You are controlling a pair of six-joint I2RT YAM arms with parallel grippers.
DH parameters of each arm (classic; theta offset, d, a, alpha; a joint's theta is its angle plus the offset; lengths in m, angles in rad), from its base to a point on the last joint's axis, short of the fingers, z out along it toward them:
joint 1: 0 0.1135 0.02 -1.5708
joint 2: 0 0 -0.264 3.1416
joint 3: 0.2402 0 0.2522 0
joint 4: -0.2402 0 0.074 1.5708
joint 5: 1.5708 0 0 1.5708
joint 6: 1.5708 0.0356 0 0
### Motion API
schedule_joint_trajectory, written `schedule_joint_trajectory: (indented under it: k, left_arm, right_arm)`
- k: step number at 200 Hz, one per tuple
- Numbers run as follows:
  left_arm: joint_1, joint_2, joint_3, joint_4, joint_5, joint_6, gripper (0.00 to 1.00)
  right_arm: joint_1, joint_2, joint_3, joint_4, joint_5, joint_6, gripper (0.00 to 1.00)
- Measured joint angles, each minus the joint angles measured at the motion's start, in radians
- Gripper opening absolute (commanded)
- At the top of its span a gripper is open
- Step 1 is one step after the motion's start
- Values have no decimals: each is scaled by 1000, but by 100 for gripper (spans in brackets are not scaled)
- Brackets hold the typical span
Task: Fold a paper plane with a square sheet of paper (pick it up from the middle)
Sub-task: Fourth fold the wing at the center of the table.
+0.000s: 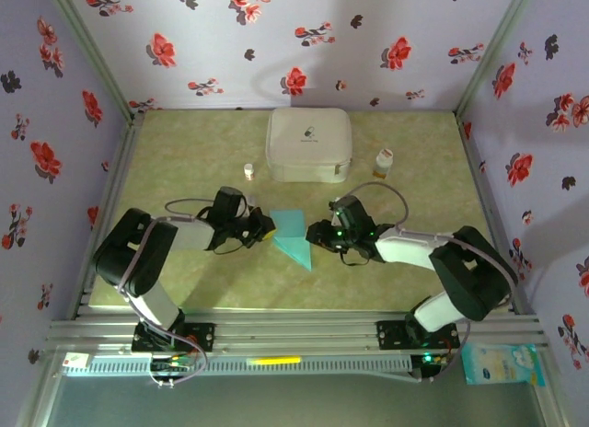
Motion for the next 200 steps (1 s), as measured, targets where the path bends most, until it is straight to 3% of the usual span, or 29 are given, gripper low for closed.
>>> schedule_joint_trajectory:
  k: [42, 75, 113, 158, 200]
  left_arm:
    - [0, -58, -34, 28, -38, -44, 1]
    - [-9, -105, -48, 29, -80, -74, 4]
    - [-27, -158, -56, 8, -127, -90, 13]
    - [-29, -157, -33, -18, -100, -81, 20]
    - [-29, -153, 3, -29, -66, -64, 22]
  right_arm:
    - [50, -90, 39, -148, 173, -93, 37]
    - [261, -124, 39, -191, 397, -265, 38]
    - [467, -111, 6, -106, 586, -500, 40]
    - [515, 8, 7, -30, 653, -660, 41]
    - [517, 56, 10, 4, 701, -729, 42]
